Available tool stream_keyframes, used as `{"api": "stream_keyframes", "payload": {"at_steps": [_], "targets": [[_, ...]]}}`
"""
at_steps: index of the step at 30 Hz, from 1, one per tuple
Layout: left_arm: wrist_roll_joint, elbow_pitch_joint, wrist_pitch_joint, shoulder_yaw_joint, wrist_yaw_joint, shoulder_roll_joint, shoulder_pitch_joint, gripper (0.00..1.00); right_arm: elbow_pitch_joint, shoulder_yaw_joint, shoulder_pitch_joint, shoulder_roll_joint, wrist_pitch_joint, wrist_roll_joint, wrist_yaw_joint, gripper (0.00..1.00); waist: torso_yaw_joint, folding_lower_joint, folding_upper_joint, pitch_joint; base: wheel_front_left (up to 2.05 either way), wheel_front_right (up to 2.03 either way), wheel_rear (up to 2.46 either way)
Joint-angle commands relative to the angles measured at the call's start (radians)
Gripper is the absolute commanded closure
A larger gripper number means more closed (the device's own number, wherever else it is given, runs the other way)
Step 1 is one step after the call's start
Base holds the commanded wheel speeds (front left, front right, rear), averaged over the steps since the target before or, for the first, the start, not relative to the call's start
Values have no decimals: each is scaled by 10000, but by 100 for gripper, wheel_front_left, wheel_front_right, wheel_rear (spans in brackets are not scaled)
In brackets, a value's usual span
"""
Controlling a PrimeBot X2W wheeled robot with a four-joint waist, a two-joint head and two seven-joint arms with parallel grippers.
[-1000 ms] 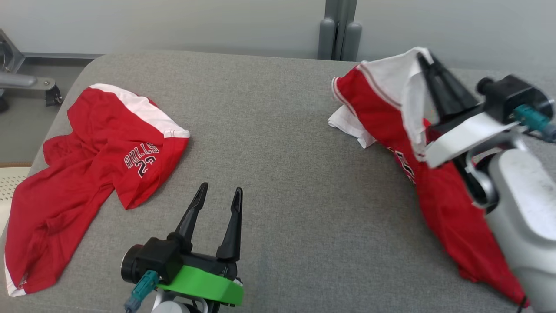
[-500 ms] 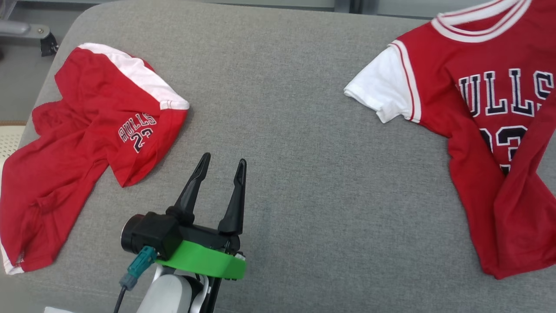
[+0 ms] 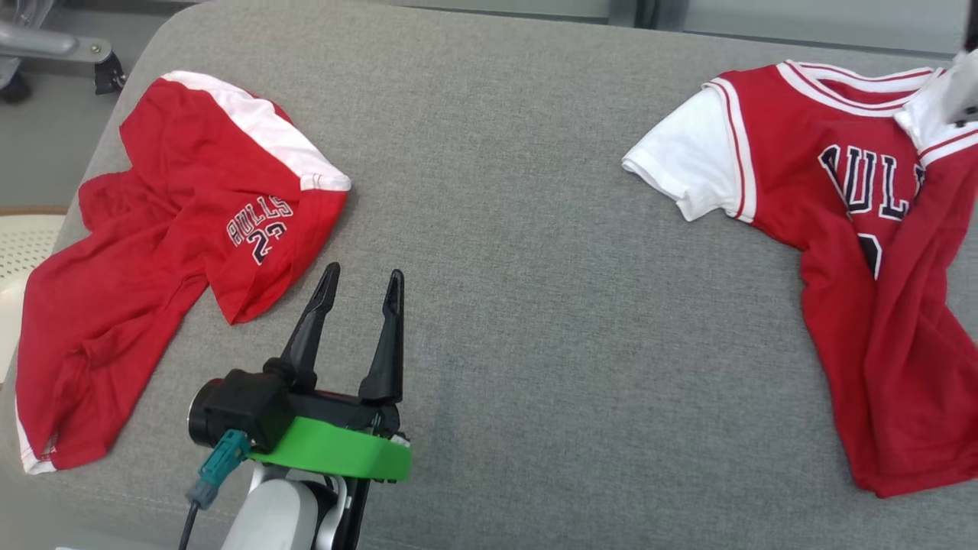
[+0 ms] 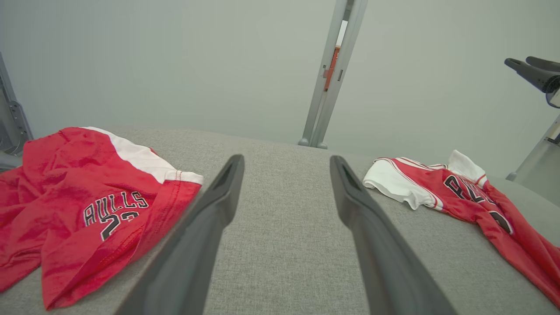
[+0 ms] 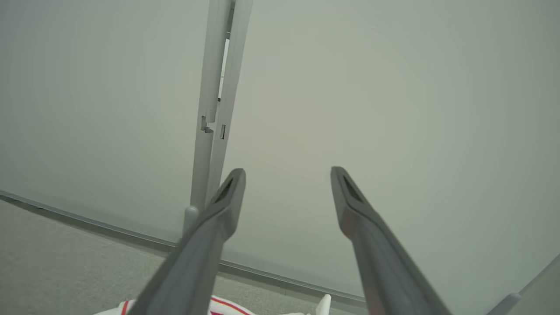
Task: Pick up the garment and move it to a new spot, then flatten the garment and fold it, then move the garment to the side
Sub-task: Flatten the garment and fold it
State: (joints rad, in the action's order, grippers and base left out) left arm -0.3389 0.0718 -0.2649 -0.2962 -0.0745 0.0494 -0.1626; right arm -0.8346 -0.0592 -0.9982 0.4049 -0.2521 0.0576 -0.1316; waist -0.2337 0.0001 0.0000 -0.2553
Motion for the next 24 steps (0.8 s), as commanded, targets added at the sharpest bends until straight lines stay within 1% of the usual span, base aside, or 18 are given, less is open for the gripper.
{"api": "stream_keyframes", "payload": {"at_steps": [1, 4, 12, 17, 21, 24], "targets": [[142, -25, 9, 90, 36, 19, 145, 0, 257, 202, 353, -193, -88, -222, 18, 0, 396, -1, 0, 410, 0, 0, 0], [194, -55, 9, 228, 18, 20, 211, 0, 970, 680, 998, -619, -132, -631, 18, 0, 658, -1, 0, 693, 0, 0, 0], [276, -141, 9, 591, 80, 20, 528, 0, 3885, 1314, 3859, -1606, -132, -1910, 18, 0, 1231, -1, 0, 1271, 0, 0, 0], [330, -130, 9, 697, 21, 20, 703, 0, 5335, 1368, 5690, -2258, -134, -2065, 18, 0, 1391, -1, 0, 1417, 0, 0, 0], [435, -24, 9, 660, -42, 20, 870, 0, 5929, 1320, 6883, -2709, -135, -2073, 18, 0, 1454, -1, 0, 1491, 0, 0, 0], [502, 142, 10, 597, -92, 20, 973, 0, 6038, 1468, 7407, -2792, -135, -1924, 18, 0, 1449, -1, 0, 1510, 0, 0, 0]]}}
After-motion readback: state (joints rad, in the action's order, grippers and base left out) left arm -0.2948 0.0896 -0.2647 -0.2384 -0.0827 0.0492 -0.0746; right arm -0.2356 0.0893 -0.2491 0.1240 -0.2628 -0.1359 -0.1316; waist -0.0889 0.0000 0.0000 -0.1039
